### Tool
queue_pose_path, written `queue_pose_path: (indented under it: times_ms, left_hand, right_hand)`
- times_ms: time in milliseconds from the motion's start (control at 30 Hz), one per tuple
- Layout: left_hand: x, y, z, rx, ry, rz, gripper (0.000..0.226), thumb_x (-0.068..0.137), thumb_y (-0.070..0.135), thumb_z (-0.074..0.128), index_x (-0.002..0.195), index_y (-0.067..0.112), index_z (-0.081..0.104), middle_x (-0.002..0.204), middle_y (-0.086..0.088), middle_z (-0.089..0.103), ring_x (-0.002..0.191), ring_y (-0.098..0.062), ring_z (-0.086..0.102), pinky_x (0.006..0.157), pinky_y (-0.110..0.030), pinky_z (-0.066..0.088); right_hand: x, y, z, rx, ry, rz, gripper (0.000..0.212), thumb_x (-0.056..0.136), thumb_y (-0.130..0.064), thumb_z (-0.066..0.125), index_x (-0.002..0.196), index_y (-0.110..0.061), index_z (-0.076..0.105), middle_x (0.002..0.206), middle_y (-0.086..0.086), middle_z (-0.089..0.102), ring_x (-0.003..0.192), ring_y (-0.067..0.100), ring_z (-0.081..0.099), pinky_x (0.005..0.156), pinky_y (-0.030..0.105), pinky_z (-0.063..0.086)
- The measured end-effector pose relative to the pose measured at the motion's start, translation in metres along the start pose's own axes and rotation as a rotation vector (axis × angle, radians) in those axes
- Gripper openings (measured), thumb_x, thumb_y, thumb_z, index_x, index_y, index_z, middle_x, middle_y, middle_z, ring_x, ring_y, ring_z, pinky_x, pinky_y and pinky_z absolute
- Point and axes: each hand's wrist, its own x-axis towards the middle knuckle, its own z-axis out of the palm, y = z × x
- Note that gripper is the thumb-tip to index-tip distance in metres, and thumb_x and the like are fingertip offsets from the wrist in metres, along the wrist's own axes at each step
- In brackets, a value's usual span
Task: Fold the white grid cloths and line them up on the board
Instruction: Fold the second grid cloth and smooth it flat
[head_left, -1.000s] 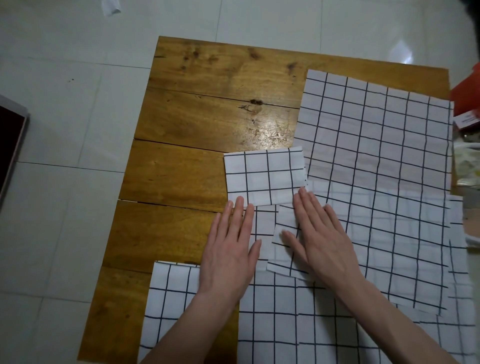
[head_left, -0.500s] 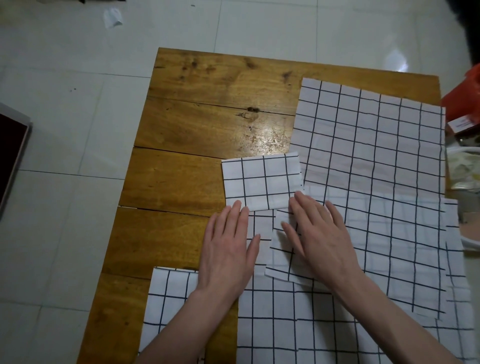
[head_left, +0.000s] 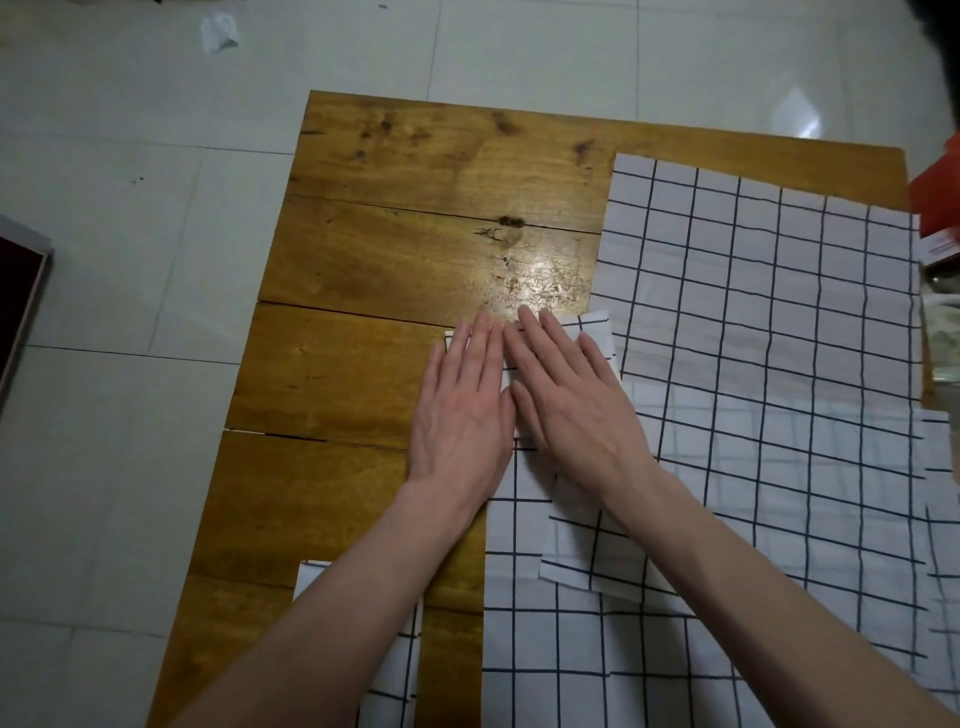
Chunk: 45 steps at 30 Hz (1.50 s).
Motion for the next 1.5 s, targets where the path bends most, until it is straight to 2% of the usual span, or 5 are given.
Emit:
queue_pose_path:
  times_ms: [367, 767, 967, 1300, 1500]
  left_hand:
    - [-0.003, -0.011, 0.011, 0.033, -0.005, -0.003, 0.069, 0.109, 0.048, 0.012, 0.164, 0.016, -0.015, 0.173, -0.005, -0.018, 0.159, -0.022, -0.017, 0.130, -0.047, 0.001]
    - [-0.001, -0.011, 0.008, 0.016, -0.042, -0.011, 0.071, 0.109, 0.049, 0.015, 0.163, 0.017, -0.017, 0.172, -0.005, -0.022, 0.158, -0.020, -0.022, 0.130, -0.046, -0.003]
    - [0.000, -0.009, -0.006, -0.022, -0.037, -0.013, 0.079, 0.099, 0.049, 0.024, 0.166, 0.016, -0.002, 0.174, -0.006, -0.011, 0.160, -0.020, -0.014, 0.130, -0.046, 0.000]
    - [-0.020, 0.017, -0.012, -0.161, 0.108, -0.286, 0.071, 0.097, 0.042, 0.058, 0.156, 0.013, 0.030, 0.158, -0.012, 0.036, 0.146, -0.030, 0.033, 0.121, -0.049, 0.033]
    - [-0.025, 0.015, -0.017, -0.245, 0.132, -0.393, 0.084, 0.093, 0.048, 0.067, 0.158, 0.014, 0.025, 0.158, -0.011, 0.034, 0.143, -0.029, 0.033, 0.117, -0.047, 0.036]
  right_hand:
    - [-0.010, 0.037, -0.001, -0.011, -0.132, 0.080, 0.073, 0.107, -0.062, 0.011, 0.168, -0.022, 0.007, 0.175, -0.006, 0.003, 0.161, 0.010, 0.002, 0.131, 0.041, 0.004]
    - [-0.005, 0.044, -0.012, -0.045, -0.082, 0.171, 0.070, 0.105, -0.052, 0.030, 0.164, -0.014, 0.029, 0.173, 0.006, 0.024, 0.159, 0.023, 0.022, 0.127, 0.055, 0.010]
    - [0.023, 0.044, -0.034, -0.046, -0.116, 0.044, 0.077, 0.090, -0.041, 0.065, 0.158, -0.020, 0.039, 0.163, 0.008, 0.038, 0.150, 0.030, 0.037, 0.125, 0.060, 0.015]
    - [0.050, 0.029, -0.056, 0.010, -0.313, 0.095, 0.052, 0.089, -0.041, 0.063, 0.135, -0.021, 0.050, 0.132, 0.007, 0.050, 0.126, 0.032, 0.045, 0.122, 0.047, 0.020]
    - [0.041, 0.028, -0.060, 0.120, -0.122, 0.038, 0.020, 0.098, -0.031, 0.064, 0.111, -0.021, 0.054, 0.110, 0.001, 0.067, 0.105, 0.030, 0.055, 0.102, 0.040, 0.031]
